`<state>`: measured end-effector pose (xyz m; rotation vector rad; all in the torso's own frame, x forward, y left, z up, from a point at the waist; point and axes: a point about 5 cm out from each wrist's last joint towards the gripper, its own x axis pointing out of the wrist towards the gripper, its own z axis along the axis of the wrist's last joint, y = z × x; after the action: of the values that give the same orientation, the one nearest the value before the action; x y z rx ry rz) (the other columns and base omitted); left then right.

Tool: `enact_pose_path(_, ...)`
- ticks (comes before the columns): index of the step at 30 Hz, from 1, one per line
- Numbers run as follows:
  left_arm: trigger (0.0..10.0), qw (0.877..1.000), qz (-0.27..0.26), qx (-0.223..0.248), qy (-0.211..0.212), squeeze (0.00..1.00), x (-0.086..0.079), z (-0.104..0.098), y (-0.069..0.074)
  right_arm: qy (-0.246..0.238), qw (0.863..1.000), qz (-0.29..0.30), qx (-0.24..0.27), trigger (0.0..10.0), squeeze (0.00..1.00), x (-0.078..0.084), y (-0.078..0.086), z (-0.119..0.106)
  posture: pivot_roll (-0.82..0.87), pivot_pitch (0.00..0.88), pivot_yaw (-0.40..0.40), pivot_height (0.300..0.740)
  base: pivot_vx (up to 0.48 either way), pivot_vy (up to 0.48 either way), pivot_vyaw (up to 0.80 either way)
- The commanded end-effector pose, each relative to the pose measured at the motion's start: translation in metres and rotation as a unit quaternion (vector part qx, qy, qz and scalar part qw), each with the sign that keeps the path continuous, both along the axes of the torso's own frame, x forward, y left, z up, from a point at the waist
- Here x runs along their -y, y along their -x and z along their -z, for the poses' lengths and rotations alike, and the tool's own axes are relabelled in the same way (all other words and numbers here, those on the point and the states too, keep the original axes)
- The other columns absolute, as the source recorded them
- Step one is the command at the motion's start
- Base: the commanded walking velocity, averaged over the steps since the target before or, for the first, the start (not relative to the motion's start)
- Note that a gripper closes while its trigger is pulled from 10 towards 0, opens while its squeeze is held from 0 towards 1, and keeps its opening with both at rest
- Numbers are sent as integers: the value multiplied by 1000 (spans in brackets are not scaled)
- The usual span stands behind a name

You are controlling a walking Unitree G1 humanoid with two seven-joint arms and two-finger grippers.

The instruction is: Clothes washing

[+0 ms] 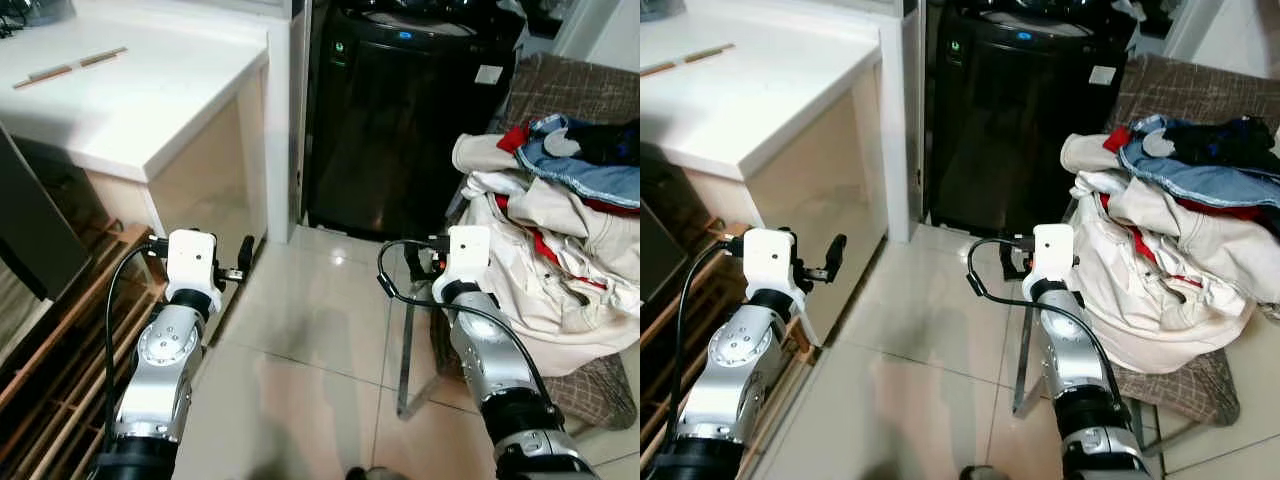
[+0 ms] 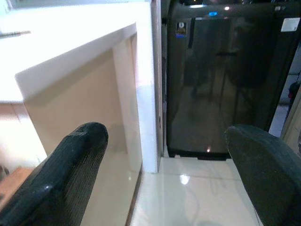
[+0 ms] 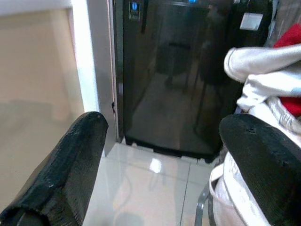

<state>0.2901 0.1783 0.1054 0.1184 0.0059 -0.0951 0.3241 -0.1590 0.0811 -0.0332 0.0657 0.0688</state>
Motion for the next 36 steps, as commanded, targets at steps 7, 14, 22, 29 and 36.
enact_pose_path(7, 10000, 999, 38, 15, -7, 0, 7, -8, -5, 19, 1000, 1, 17, 10000, 0, 5, -5, -8, 2, 0, -30, 740, 444, 0, -103)
enact_pose_path(14, 10000, 999, 37, 11, -11, 0, 6, -7, -5, 20, 1000, -11, 19, 10000, 0, 0, -5, -9, 2, 0, -28, 740, 247, 36, -689)
enact_pose_path(22, 10000, 999, 36, 10, -16, 0, 7, -5, -3, 26, 999, -27, 38, 10000, 0, -6, -4, -14, 2, 0, -25, 740, 0, 0, -680)
enact_pose_path(29, 10000, 999, 32, 4, -20, 0, 4, -2, -3, 15, 999, -24, 42, 10000, 0, -6, -2, -15, -5, 2, -21, 740, 0, 0, -702)
enact_pose_path(36, 10000, 999, 28, 2, -27, 0, 0, -1, -6, -1, 999, 6, 34, 10000, 0, 2, 1, -11, -17, 7, -13, 740, 0, 0, -731)
